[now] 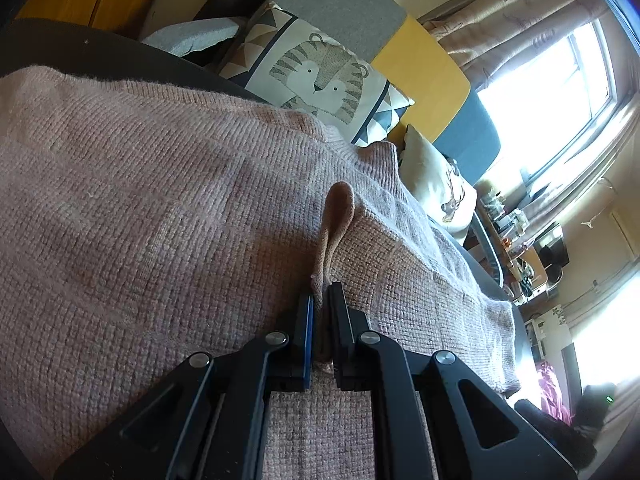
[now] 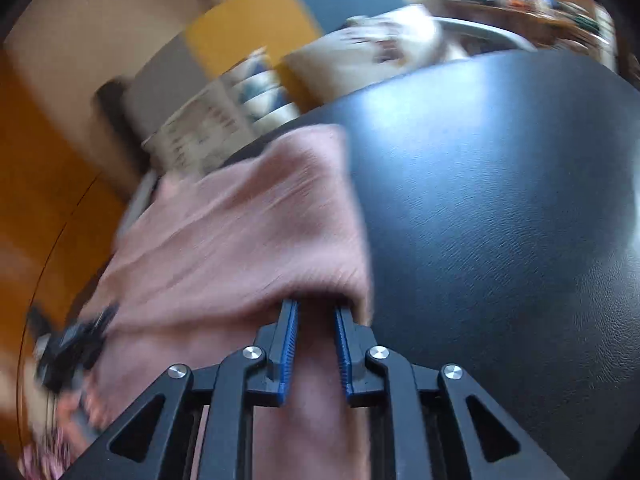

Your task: Fold clothes

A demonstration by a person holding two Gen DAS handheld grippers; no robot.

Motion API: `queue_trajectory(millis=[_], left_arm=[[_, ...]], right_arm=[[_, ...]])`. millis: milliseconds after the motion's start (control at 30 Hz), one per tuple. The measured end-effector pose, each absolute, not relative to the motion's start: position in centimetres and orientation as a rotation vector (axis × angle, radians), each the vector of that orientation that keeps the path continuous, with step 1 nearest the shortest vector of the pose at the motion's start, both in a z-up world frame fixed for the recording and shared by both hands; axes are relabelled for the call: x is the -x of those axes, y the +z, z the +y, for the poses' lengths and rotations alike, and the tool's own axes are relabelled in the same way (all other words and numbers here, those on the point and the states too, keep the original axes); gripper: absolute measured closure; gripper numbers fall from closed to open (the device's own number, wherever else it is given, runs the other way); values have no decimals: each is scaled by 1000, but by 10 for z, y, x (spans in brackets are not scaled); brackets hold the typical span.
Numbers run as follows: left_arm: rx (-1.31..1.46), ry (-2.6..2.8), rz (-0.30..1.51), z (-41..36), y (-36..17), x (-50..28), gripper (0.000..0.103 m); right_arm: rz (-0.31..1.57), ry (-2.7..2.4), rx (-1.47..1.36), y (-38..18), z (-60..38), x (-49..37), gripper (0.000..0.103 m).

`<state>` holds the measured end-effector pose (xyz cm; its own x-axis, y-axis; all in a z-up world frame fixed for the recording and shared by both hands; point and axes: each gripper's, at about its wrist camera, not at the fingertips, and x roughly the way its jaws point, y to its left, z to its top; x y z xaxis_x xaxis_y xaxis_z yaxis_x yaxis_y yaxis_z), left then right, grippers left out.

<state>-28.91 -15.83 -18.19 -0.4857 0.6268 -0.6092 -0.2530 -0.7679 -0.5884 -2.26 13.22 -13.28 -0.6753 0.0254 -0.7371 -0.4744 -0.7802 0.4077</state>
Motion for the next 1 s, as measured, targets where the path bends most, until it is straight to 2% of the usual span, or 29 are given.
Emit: queue_trajectory(millis=[133,533,800,1000], left_arm=[[1168,2254,-593,-158,-182,289,93],[1150,2258,-599,-157,-183,289,93],[1140,2258,-606,-157,-184,290,93],[1140,2253,-615,-157,-184,291,93]], right_arm=[[614,2665,985,-103,111,19,86],[357,2466,1035,-136,184,124,86],[430,2378,1081,-173,214,134,86],[440,2376,1099,-170,207,118,84]])
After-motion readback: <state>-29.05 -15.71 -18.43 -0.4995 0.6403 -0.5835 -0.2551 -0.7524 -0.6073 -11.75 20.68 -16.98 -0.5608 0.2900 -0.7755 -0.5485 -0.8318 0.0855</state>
